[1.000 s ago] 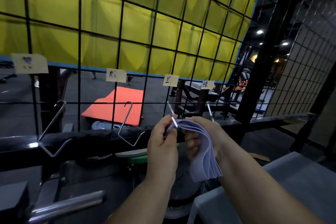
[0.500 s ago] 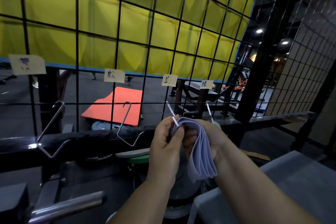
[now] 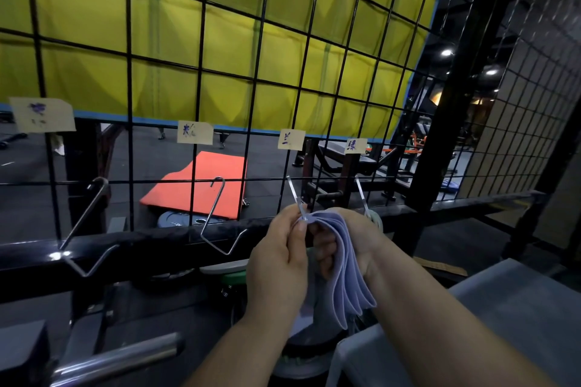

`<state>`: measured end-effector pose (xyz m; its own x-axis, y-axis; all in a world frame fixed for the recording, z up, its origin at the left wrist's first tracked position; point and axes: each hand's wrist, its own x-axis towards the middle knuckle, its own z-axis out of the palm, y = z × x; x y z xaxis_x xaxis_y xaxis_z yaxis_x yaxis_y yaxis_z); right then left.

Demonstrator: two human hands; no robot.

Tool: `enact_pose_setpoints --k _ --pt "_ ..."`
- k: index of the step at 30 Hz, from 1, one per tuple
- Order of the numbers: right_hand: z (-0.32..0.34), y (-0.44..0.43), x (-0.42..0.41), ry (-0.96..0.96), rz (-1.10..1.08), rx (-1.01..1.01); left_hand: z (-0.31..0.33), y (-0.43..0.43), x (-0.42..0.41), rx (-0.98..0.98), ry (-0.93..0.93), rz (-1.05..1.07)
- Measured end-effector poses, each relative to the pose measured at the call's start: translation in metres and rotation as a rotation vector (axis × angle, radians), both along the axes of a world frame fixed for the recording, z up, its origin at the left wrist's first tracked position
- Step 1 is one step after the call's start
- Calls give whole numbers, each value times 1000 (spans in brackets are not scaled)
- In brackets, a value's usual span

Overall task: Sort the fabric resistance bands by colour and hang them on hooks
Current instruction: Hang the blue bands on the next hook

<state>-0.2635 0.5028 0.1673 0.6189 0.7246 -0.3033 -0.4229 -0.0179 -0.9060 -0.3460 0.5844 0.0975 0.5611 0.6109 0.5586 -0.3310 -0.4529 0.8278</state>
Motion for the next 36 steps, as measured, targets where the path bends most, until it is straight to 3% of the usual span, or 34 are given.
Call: enact_pose_setpoints --k 4,8,11,18,24,31,36 --pt "-11 0 5 -95 -30 -34 0 0 -1 58 -8 61" --pt "-16 -3 -2 -475 -170 -52 2 1 -2 73 -12 58" --pt "-20 -10 -9 -775 -122 -36 3 0 -4 53 -13 51" --pt "-37 -16 -15 -705 -15 135 2 -1 -3 -2 -58 13" --pt "-42 -21 -11 -776 -15 89 0 0 0 -8 -57 22" --pt "-43 -20 -10 -1089 -206 120 3 2 0 56 -98 62" --pt "-48 -17 -3 -1202 -284 83 -1 4 2 95 -100 107"
